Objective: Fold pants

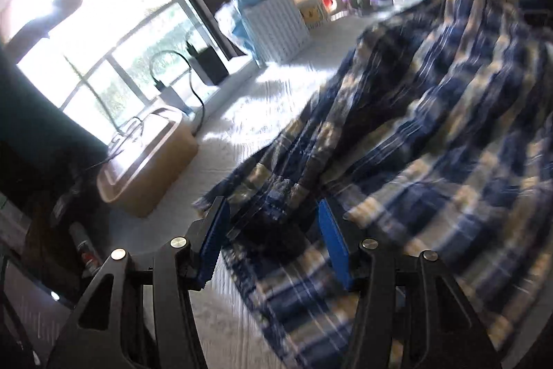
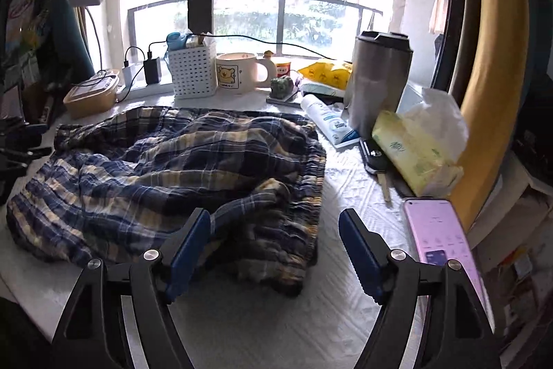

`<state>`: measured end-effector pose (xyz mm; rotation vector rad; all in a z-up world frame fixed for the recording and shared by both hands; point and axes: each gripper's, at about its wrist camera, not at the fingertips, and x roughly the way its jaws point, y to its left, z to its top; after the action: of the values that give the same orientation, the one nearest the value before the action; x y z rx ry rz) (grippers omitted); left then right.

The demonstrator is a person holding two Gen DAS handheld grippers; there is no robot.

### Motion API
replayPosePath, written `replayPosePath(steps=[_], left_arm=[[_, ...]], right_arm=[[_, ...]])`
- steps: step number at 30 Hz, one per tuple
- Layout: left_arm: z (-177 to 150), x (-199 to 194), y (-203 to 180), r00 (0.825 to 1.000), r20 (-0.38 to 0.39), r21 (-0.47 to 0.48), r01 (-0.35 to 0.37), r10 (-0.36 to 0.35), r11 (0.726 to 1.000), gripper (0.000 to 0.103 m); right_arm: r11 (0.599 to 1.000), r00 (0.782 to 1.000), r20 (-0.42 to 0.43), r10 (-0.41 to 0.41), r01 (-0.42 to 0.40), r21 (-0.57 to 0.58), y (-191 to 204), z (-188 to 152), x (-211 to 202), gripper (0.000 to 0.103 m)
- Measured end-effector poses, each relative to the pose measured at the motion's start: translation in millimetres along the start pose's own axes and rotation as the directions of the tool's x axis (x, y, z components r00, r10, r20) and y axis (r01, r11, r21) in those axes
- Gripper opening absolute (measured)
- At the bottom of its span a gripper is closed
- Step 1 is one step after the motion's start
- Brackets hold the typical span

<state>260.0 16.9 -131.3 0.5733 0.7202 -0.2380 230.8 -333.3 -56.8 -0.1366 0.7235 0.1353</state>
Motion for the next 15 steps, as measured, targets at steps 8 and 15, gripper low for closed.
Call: replayPosePath(steps=[8,15], left_arm=[[15,29,20,0.998,-0.031,-0.086,0.059,-0.062,0.995,0.028],[27,45,81,0.997,-0.005,-0.346,0.073,-0.080,0.935,0.026]], right_arm=[[0.999,1.000,0.006,-0.009,0.009,0.043,-7,4,15,0.078],[1.000,1.000,-0.006,0.012,-0.011,0.029,1,7,27,0.078]])
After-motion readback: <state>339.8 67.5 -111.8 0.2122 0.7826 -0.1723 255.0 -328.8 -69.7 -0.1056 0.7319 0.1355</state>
